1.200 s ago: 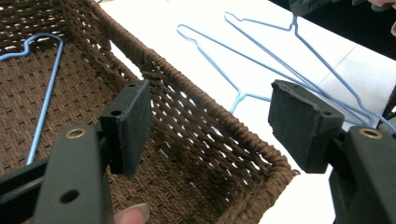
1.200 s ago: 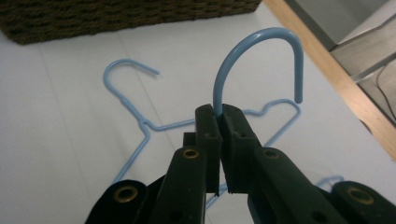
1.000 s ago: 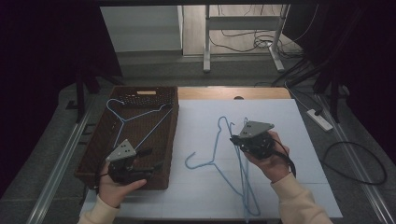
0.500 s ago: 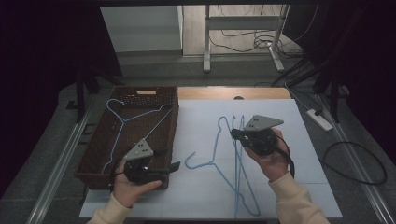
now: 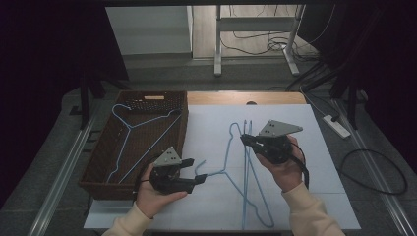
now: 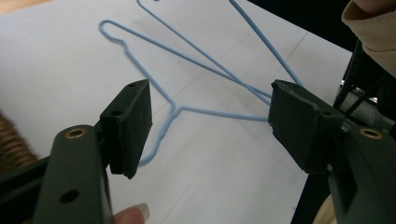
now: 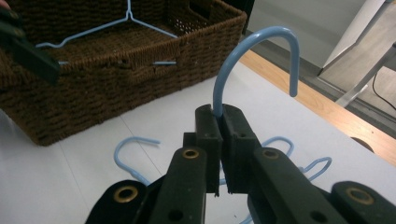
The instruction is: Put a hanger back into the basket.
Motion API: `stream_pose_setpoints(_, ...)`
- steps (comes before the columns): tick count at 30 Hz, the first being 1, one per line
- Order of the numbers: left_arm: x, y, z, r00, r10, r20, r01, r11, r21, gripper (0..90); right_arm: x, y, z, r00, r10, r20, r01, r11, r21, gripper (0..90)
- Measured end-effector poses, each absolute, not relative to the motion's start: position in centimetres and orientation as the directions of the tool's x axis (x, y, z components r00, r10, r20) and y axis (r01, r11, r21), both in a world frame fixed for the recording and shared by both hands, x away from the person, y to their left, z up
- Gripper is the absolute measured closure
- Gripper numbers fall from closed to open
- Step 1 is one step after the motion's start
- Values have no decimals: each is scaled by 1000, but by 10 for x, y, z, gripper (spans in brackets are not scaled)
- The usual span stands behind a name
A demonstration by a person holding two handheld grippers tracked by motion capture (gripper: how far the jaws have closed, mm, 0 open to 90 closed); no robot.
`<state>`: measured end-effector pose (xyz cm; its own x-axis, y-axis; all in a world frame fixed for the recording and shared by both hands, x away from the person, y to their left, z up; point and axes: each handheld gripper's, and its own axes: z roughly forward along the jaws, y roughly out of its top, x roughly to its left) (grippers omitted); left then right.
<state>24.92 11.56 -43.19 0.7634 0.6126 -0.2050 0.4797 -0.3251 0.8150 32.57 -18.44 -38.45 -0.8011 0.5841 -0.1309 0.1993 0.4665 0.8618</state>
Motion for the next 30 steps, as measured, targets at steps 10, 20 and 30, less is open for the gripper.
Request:
stream_pose_setpoints(10,255,83,-433,777,583,-240,499,-337,798,314,319,-173,-384,-783,602,-155,173,451,876,869)
stream_pose_setpoints(20,266,55,-440,778,566,-272,526,-351,775,313,314,-167,-387,-750,637,-179,154,431,889,869)
stream_pose_setpoints(30,277,31,-453,779,564,-273,546,-395,739,371,310,-162,-388,-731,654,-193,138,418,898,869)
